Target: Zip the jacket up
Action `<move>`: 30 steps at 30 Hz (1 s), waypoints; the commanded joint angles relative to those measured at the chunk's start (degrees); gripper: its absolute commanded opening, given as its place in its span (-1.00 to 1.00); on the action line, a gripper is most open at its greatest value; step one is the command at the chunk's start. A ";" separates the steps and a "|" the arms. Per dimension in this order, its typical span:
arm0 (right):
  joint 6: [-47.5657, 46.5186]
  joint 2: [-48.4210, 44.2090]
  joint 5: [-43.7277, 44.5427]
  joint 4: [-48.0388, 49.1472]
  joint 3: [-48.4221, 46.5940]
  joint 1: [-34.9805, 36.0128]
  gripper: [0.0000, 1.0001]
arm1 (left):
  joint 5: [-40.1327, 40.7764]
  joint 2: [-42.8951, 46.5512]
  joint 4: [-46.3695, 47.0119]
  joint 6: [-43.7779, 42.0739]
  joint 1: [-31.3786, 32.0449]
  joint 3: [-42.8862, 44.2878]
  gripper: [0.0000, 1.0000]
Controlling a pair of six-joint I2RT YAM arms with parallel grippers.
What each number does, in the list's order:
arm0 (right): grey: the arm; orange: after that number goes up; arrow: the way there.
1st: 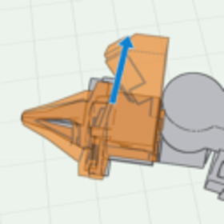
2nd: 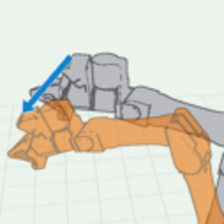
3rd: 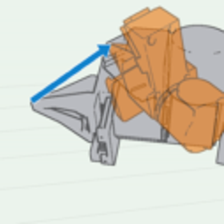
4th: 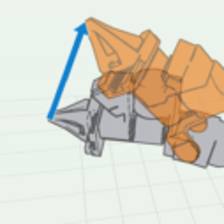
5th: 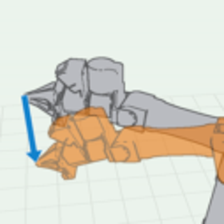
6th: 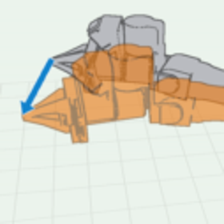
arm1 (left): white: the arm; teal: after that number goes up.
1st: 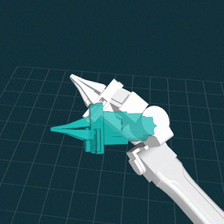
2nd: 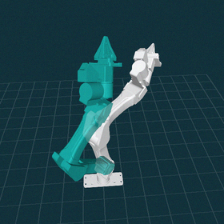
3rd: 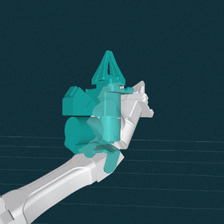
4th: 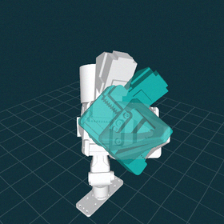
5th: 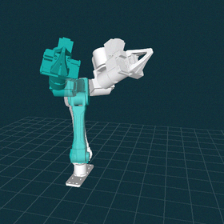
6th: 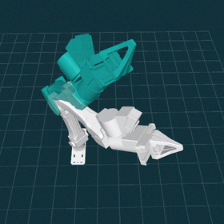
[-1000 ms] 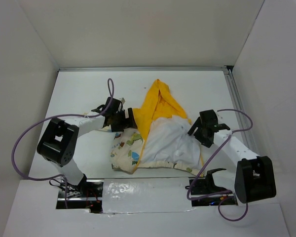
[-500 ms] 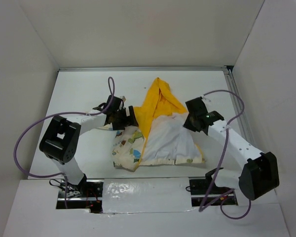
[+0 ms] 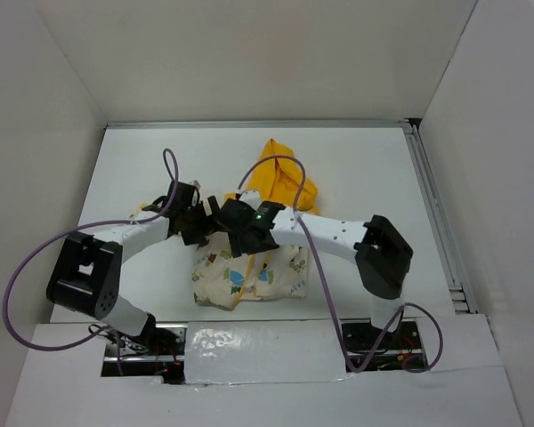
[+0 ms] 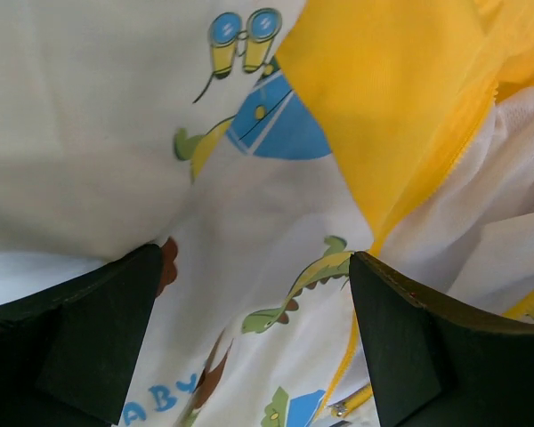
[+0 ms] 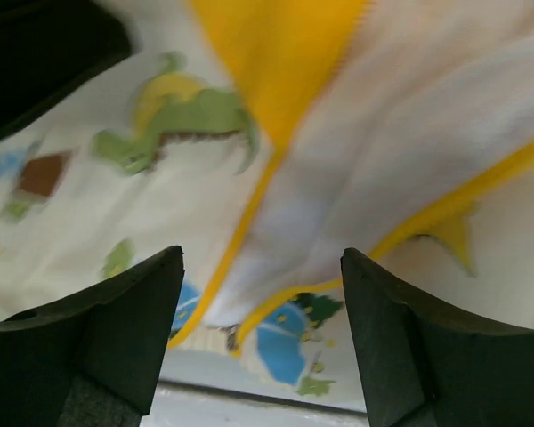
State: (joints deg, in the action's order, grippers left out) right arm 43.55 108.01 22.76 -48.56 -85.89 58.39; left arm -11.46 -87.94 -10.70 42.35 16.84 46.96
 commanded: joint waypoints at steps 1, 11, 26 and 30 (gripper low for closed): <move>-5.83 -11.56 -7.26 7.30 5.85 0.15 0.58 | -1.19 3.82 0.59 0.63 -0.67 -2.13 0.99; -2.07 -39.54 -13.98 18.42 27.44 -16.27 0.62 | -5.41 9.27 1.91 -0.95 0.38 -4.42 0.99; -4.79 -10.65 -14.68 17.00 8.47 -30.70 0.45 | -6.73 6.04 7.80 -9.57 23.13 -1.80 0.98; -3.56 -5.18 -12.75 11.66 2.05 -32.11 -0.13 | -5.41 1.03 7.98 -9.57 26.22 0.06 0.96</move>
State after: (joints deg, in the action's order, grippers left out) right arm 39.31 101.08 8.19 -33.87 -78.48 27.49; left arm -18.26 -85.06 -3.86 34.35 41.32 44.34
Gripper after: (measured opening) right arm 0.476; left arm 0.984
